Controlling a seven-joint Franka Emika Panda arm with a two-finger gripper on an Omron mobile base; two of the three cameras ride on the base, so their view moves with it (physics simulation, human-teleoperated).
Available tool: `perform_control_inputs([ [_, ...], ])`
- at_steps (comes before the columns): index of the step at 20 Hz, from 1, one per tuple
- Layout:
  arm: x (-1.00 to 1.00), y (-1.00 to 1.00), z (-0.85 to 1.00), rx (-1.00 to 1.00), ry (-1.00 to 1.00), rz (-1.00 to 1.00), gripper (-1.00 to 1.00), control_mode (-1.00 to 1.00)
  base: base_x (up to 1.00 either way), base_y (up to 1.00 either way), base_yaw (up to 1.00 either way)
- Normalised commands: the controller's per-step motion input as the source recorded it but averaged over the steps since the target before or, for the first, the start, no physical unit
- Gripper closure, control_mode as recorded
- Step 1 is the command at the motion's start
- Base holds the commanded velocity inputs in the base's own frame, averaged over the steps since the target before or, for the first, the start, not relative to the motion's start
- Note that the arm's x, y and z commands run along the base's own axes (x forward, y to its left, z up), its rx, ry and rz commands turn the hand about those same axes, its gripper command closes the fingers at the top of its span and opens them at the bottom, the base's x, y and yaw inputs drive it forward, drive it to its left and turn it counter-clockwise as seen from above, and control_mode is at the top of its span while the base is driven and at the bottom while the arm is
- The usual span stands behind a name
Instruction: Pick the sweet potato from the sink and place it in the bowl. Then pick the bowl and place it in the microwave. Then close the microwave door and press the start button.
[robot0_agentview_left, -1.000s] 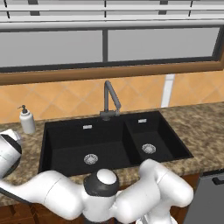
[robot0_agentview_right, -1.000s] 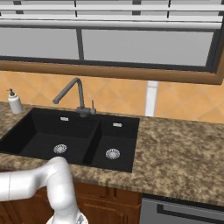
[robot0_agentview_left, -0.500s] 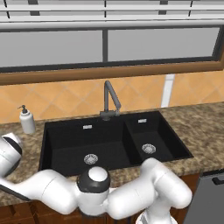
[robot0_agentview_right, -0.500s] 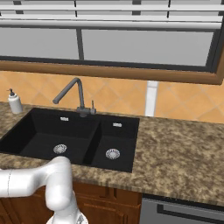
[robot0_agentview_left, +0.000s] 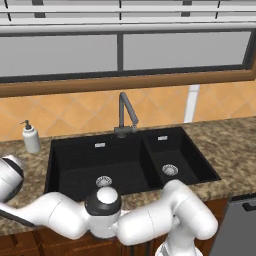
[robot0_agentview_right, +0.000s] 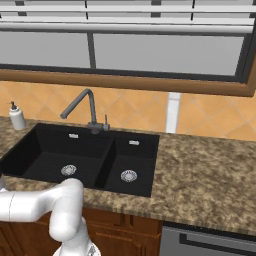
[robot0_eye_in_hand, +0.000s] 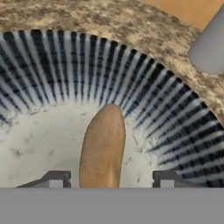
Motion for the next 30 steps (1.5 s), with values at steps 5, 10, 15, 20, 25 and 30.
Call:
perform_control_inputs([
  [5, -0.27, -0.08, 0.42, 0.22, 0.05, -0.13, -1.00, -1.00, 0.00, 0.00, 0.00],
  [10, -0.33, -0.44, 0.23, 0.37, 0.06, -0.16, -1.00, -1.00, 0.00, 0.00, 0.00],
  [15, -0.54, -0.74, -0.12, 0.30, 0.00, -0.16, -1.00, -1.00, 0.00, 0.00, 0.00],
  [20, -0.20, -0.96, -0.11, 0.28, 0.01, -0.17, -1.00, -1.00, 0.00, 0.00, 0.00],
  [25, 0.30, -0.49, -0.02, 0.28, 0.11, -0.03, -1.00, -1.00, 0.00, 0.00, 0.00],
  [30, 0.68, 0.00, -0.03, 0.21, 0.27, 0.00, -1.00, -1.00, 0.00, 0.00, 0.00],
])
